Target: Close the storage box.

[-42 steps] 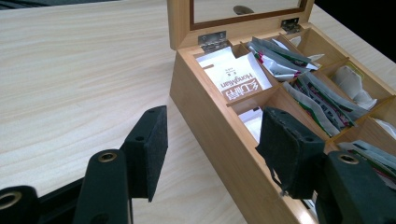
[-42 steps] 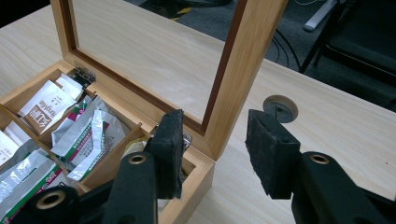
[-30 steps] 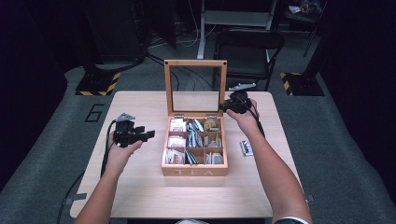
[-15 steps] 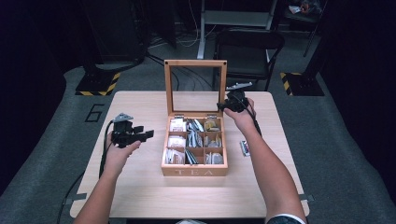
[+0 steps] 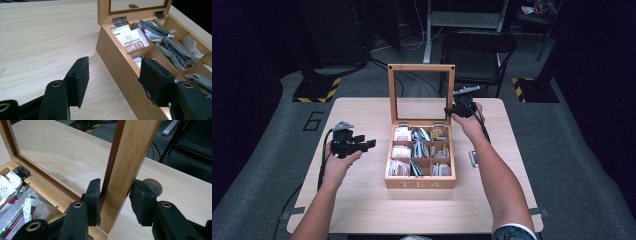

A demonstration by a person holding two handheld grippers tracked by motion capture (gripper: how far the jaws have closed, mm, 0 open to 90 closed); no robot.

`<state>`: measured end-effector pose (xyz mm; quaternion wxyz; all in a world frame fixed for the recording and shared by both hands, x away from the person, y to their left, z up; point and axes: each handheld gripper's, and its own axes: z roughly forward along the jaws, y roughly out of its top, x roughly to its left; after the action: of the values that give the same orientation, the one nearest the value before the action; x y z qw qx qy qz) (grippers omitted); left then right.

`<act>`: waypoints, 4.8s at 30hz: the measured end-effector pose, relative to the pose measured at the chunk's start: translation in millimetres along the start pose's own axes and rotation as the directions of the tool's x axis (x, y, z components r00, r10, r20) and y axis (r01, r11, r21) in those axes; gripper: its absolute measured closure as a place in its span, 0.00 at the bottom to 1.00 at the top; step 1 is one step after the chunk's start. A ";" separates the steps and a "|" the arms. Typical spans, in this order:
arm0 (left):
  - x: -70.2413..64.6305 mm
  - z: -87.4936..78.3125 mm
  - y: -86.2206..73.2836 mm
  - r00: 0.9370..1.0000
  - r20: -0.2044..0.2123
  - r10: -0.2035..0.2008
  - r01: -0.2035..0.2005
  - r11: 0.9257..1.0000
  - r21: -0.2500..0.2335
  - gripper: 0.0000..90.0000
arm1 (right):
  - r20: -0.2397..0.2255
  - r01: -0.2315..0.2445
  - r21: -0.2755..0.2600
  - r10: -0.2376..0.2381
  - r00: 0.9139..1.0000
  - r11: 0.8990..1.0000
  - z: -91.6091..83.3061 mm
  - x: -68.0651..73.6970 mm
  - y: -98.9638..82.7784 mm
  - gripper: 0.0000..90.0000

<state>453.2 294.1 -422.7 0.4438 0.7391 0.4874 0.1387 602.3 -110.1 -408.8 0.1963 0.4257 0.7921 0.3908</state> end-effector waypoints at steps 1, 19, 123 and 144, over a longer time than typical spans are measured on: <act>-0.3 0.1 0.0 1.000 0.003 -0.002 0.002 1.000 0.002 0.46 | 0.002 0.007 0.000 -0.007 1.000 1.000 0.6 -0.1 0.6 0.67; 3.5 14.4 17.0 0.999 0.038 -0.013 0.014 1.000 -0.009 0.49 | -0.040 -0.031 -0.001 0.031 0.999 1.000 -6.9 -2.3 2.3 0.71; -36.1 35.7 99.7 0.987 0.000 0.162 -0.162 0.985 -0.062 0.66 | -0.058 0.126 -0.159 -0.136 0.989 0.979 -105.6 37.5 3.1 0.62; -48.5 18.8 85.9 0.979 -0.003 0.204 -0.204 0.978 -0.039 0.58 | -0.081 0.169 -0.168 -0.184 0.980 0.971 -117.9 47.5 -7.0 0.65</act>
<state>492.9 232.2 -354.4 0.4416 0.7765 0.4061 0.1927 496.2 -126.3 -340.5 0.2257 0.3171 0.8015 0.4540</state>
